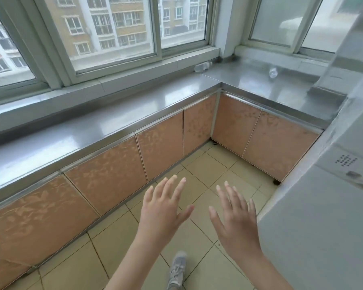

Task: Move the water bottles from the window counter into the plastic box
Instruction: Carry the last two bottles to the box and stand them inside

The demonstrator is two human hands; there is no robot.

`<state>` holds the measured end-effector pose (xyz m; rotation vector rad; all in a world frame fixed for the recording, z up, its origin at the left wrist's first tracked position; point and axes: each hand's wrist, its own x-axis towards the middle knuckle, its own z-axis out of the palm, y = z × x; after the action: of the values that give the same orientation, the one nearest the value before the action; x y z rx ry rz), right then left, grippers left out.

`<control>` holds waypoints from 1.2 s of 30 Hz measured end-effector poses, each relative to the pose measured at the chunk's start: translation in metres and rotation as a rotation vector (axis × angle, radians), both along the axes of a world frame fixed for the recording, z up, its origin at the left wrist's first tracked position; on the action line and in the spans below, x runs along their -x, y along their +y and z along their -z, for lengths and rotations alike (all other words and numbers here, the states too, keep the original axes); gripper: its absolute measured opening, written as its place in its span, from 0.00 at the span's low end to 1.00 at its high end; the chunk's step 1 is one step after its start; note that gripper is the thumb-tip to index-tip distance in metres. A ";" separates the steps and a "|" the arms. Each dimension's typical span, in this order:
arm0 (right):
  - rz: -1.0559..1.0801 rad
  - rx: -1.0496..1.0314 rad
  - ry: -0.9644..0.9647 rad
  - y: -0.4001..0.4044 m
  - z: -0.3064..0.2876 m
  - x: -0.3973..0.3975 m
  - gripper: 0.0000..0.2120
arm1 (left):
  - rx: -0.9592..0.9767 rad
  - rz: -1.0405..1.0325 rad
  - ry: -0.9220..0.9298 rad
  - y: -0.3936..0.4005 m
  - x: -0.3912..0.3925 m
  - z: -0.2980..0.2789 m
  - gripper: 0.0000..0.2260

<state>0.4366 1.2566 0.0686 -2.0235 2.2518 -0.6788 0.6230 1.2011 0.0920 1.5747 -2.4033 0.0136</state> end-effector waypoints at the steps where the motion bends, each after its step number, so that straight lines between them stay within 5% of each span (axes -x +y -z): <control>1: 0.011 -0.007 0.000 -0.019 0.001 0.007 0.27 | -0.002 0.013 0.006 -0.021 0.008 0.001 0.33; 19: 0.195 -0.043 -0.014 -0.296 -0.021 0.169 0.28 | 0.093 0.266 0.036 -0.349 0.179 -0.005 0.29; 36: 0.193 -0.081 0.035 -0.534 -0.039 0.368 0.29 | 0.064 0.225 0.016 -0.571 0.375 -0.016 0.30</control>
<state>0.0688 0.7222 0.1080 -1.8127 2.4744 -0.5573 0.2482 0.6302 0.1075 1.2647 -2.5269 0.0341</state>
